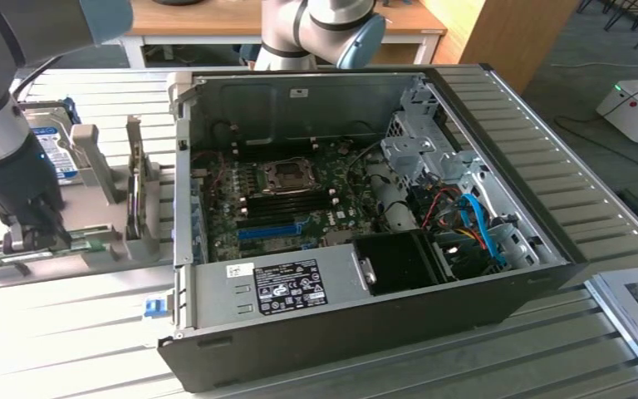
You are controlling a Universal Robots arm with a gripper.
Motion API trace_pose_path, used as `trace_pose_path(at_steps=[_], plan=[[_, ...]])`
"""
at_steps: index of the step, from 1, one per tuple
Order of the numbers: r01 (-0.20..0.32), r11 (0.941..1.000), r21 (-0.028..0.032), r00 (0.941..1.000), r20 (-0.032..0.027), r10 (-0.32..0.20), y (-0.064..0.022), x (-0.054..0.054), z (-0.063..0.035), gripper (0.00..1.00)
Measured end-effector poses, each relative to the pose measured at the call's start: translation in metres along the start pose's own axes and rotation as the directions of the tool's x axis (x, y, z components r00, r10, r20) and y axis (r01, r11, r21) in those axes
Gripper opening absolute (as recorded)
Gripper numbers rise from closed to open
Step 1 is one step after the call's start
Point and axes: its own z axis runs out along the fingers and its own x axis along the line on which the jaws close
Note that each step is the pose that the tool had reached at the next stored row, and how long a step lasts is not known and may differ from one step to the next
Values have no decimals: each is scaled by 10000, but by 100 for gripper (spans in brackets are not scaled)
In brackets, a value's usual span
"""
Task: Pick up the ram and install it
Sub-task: 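Pick up the ram and move it above insertion slot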
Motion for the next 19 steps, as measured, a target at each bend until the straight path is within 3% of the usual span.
trace_pose_path(at_steps=[19], plan=[[1, 10000, 0, 10000, 1, -1, 3, -5, -199, 11]])
